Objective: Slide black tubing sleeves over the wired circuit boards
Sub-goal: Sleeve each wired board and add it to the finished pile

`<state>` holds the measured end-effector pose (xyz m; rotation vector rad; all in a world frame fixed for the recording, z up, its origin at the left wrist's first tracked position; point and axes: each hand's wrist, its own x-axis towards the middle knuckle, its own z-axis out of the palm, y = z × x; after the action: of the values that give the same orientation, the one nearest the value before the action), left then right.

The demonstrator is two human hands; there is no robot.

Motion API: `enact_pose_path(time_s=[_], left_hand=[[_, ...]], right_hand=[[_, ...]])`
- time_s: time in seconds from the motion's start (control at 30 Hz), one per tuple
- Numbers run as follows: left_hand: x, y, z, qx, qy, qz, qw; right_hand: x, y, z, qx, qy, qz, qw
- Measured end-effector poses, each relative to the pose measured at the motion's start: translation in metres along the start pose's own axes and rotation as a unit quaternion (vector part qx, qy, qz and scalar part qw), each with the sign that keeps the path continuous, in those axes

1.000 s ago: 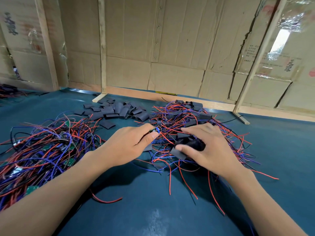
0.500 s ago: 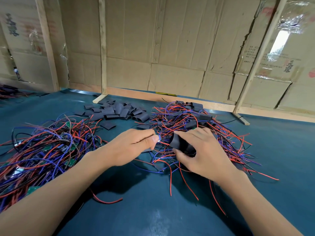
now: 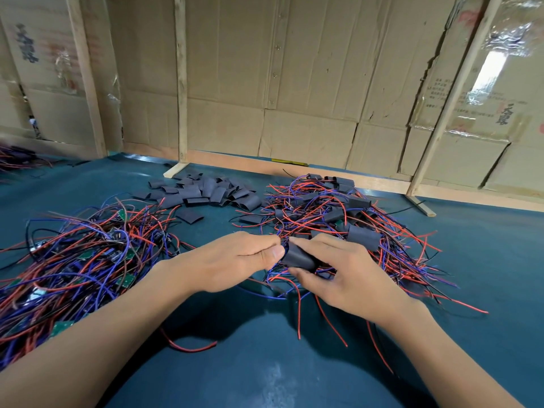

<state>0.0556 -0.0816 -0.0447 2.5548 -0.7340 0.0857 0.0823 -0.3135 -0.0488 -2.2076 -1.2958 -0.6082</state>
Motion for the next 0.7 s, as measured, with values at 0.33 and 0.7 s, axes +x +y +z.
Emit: enact_pose_path(time_s=[0.33,0.7], left_hand=[[-0.001,-0.003,0.010,0.089,0.031,0.007,0.995],[0.027,-0.031,-0.025,0.142,0.268,-0.135,0.943]], right_hand=[[-0.001,-0.005,0.005,0.047,-0.020,-0.006,0.999],[0.001,0.021,-0.025,-0.116,0.196,0.067,0.971]])
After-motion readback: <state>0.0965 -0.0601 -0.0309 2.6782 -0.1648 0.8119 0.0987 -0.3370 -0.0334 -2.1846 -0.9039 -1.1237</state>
